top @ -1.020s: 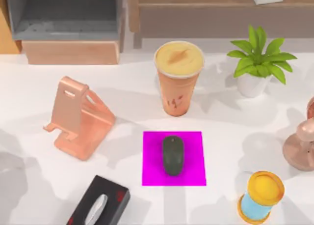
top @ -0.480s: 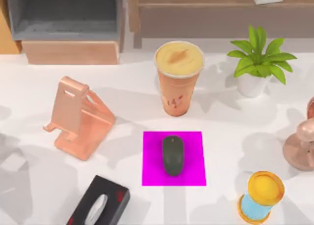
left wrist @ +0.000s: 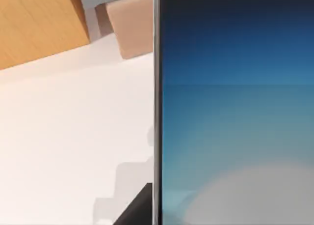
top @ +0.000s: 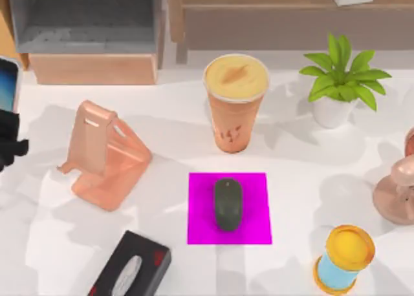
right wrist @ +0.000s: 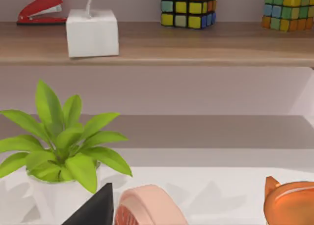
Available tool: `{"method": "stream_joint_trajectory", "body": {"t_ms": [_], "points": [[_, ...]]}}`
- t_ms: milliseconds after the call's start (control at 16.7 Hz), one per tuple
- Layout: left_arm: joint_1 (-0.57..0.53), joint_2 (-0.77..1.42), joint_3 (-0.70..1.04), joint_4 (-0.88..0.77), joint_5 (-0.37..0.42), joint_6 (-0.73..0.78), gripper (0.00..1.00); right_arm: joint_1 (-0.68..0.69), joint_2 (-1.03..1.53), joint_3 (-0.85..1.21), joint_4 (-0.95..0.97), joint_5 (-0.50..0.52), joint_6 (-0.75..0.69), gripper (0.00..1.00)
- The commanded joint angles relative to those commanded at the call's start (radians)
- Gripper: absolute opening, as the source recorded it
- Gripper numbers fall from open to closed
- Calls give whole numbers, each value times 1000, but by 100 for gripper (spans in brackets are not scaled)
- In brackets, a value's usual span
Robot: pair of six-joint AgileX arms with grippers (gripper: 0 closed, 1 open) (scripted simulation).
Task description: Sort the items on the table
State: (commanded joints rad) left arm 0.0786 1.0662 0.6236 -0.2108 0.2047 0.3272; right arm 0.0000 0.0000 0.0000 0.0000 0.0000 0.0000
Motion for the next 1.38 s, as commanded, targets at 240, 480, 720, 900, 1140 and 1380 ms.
{"method": "stream_joint_trajectory", "body": {"t_ms": [240, 480, 720, 900, 1140, 1380], "points": [[-180, -155, -103, 86, 61, -121, 0, 0, 0, 0, 0, 0, 0, 100], [-241, -204, -139, 103, 80, -158, 0, 0, 0, 0, 0, 0, 0, 100], [-237, -200, -136, 101, 78, -155, 0, 0, 0, 0, 0, 0, 0, 100], [-239, -192, -148, 112, 73, -150, 0, 0, 0, 0, 0, 0, 0, 100], [-251, -145, -143, 158, 65, -166, 0, 0, 0, 0, 0, 0, 0, 100], [-277, -50, -119, 248, 52, -198, 0, 0, 0, 0, 0, 0, 0, 100]]}}
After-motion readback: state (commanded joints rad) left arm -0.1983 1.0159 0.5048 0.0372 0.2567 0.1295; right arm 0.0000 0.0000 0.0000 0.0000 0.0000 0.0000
